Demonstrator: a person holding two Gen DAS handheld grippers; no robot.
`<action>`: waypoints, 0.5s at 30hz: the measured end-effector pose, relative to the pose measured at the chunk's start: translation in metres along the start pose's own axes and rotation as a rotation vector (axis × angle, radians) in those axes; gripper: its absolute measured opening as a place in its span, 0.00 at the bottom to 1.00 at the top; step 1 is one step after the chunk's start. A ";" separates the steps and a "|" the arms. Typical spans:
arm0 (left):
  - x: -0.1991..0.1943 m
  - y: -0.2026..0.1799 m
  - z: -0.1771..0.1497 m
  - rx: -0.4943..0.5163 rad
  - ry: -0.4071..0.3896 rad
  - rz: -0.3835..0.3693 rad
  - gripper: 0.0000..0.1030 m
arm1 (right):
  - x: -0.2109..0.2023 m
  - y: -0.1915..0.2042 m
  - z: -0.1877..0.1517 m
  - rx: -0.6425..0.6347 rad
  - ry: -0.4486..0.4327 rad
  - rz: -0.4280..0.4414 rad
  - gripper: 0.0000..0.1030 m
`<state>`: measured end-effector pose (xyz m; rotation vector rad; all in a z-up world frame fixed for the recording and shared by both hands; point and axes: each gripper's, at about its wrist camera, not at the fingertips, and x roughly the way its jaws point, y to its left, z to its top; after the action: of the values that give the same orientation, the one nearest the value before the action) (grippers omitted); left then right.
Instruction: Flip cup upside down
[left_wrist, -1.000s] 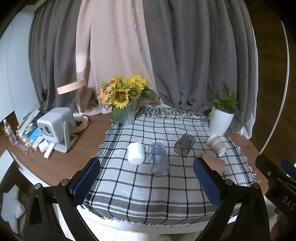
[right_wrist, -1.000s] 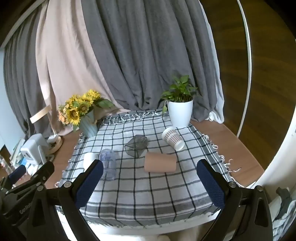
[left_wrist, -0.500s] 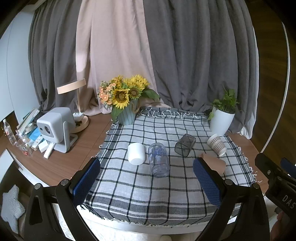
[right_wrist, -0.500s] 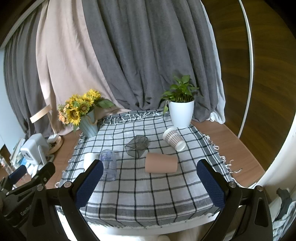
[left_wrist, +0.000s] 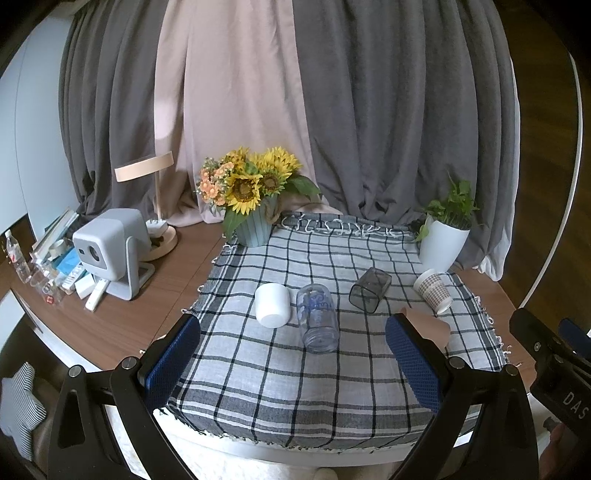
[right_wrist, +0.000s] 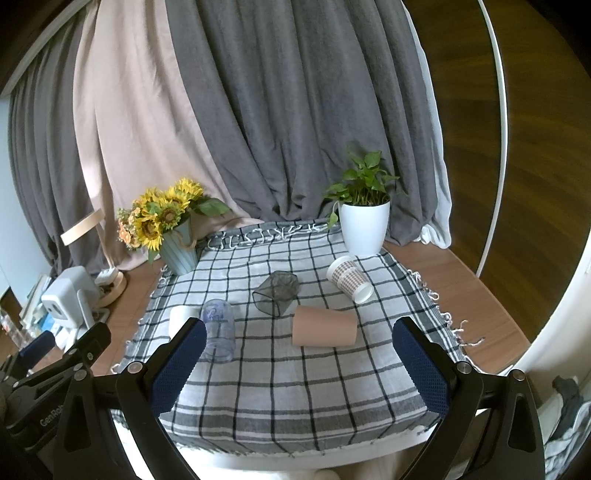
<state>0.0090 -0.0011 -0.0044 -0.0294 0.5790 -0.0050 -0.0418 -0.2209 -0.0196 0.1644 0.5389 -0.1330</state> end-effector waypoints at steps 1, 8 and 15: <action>0.000 0.001 0.000 -0.001 0.001 -0.001 0.99 | 0.000 0.001 0.000 -0.002 0.001 0.001 0.98; 0.001 0.002 -0.001 -0.003 0.001 0.000 0.99 | 0.001 0.002 0.000 -0.002 -0.001 -0.002 0.98; 0.002 0.000 -0.006 -0.004 0.001 0.000 0.99 | 0.001 0.002 -0.001 -0.002 -0.001 -0.002 0.98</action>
<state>0.0071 -0.0012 -0.0108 -0.0328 0.5803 -0.0035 -0.0409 -0.2194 -0.0204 0.1623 0.5383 -0.1346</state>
